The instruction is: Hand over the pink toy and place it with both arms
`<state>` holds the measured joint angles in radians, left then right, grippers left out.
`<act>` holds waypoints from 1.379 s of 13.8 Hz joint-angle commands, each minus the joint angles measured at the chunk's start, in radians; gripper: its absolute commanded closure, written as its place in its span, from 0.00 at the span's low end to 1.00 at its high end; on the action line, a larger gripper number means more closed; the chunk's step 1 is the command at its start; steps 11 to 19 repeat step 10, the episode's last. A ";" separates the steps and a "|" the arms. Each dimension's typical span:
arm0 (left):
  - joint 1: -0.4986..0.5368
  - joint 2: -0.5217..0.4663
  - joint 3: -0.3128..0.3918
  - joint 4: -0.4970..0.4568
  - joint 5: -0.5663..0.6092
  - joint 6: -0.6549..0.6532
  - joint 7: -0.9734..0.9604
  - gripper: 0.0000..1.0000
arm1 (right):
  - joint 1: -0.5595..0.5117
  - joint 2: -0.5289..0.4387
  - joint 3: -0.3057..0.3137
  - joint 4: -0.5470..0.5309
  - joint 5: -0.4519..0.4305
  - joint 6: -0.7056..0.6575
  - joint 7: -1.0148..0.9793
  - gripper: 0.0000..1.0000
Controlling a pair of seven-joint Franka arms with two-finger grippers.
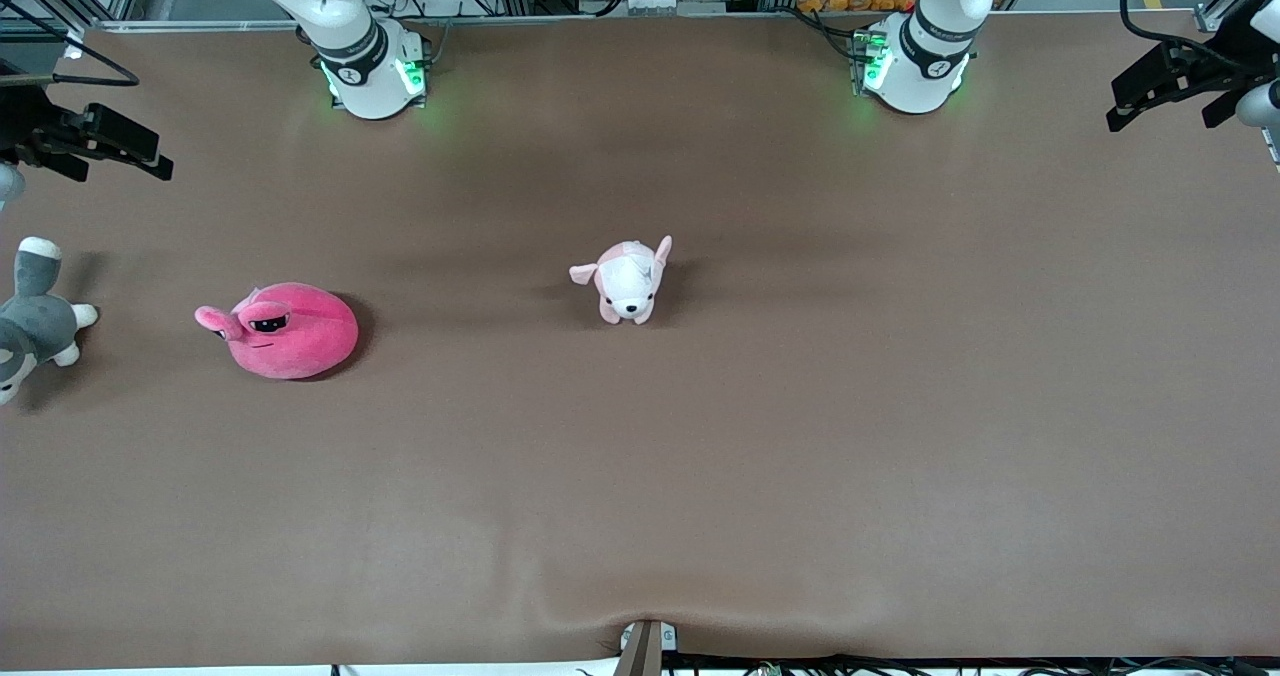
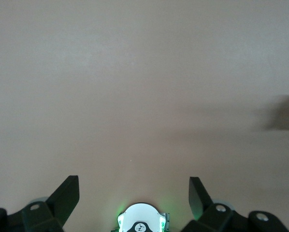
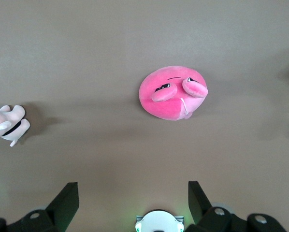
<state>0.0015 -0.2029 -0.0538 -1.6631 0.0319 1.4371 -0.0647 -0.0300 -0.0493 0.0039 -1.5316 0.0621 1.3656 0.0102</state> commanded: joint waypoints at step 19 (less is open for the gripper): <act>0.003 0.010 -0.031 0.028 0.019 -0.020 -0.029 0.00 | -0.005 -0.024 -0.005 -0.022 -0.053 -0.010 -0.052 0.00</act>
